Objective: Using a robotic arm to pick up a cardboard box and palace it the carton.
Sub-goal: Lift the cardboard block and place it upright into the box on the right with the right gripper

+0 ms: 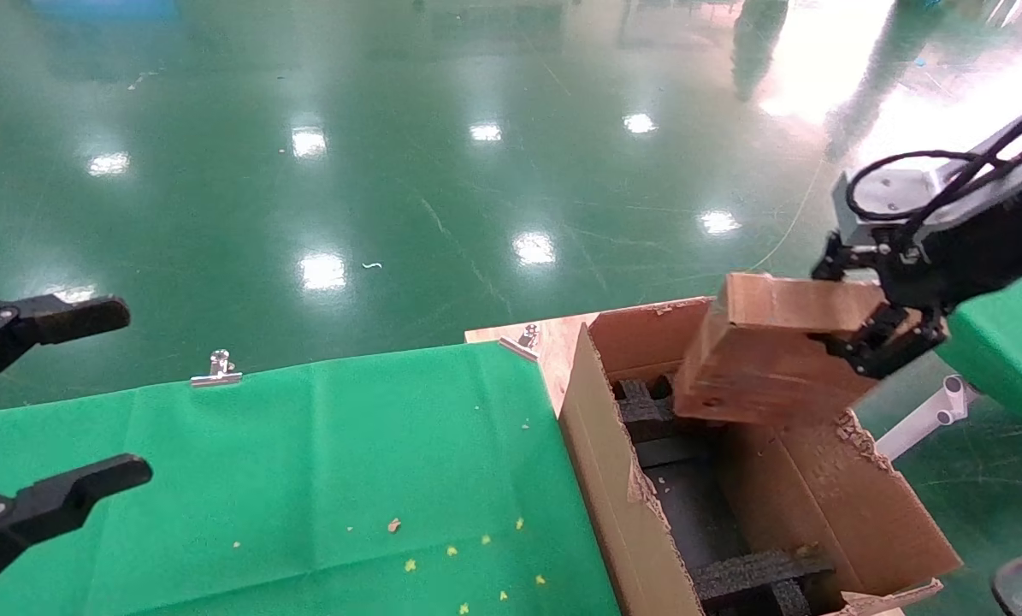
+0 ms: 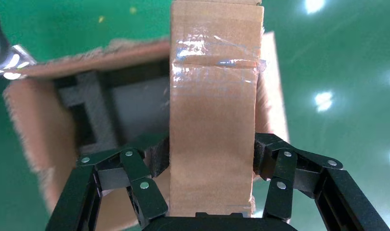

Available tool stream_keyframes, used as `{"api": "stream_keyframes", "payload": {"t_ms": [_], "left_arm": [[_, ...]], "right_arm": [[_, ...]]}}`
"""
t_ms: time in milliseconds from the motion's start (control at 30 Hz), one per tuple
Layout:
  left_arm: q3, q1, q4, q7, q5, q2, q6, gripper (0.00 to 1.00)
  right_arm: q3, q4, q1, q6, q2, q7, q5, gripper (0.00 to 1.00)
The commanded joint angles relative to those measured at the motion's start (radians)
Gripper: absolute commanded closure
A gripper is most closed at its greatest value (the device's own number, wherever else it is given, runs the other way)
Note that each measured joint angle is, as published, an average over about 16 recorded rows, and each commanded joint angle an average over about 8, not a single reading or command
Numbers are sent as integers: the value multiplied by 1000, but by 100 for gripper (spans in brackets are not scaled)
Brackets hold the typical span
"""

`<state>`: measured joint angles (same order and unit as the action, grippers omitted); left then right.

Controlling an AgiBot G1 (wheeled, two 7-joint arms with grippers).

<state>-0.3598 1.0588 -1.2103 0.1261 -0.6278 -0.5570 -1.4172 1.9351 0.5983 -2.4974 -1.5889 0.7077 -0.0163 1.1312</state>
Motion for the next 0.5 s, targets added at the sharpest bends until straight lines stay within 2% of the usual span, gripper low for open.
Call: {"api": "stream_keyframes", "payload": {"t_ms": [33, 267, 500], "left_arm": [[0, 0, 0, 0, 0, 0, 0, 0], [0, 0, 0, 0, 0, 0, 0, 0], [0, 0, 0, 0, 0, 0, 0, 0]], "right_arm": [[41, -1, -10, 2, -23, 23, 0, 100], [96, -79, 51, 40, -46, 159, -9, 100], [94, -138, 148, 121, -86, 314, -64, 100]]}}
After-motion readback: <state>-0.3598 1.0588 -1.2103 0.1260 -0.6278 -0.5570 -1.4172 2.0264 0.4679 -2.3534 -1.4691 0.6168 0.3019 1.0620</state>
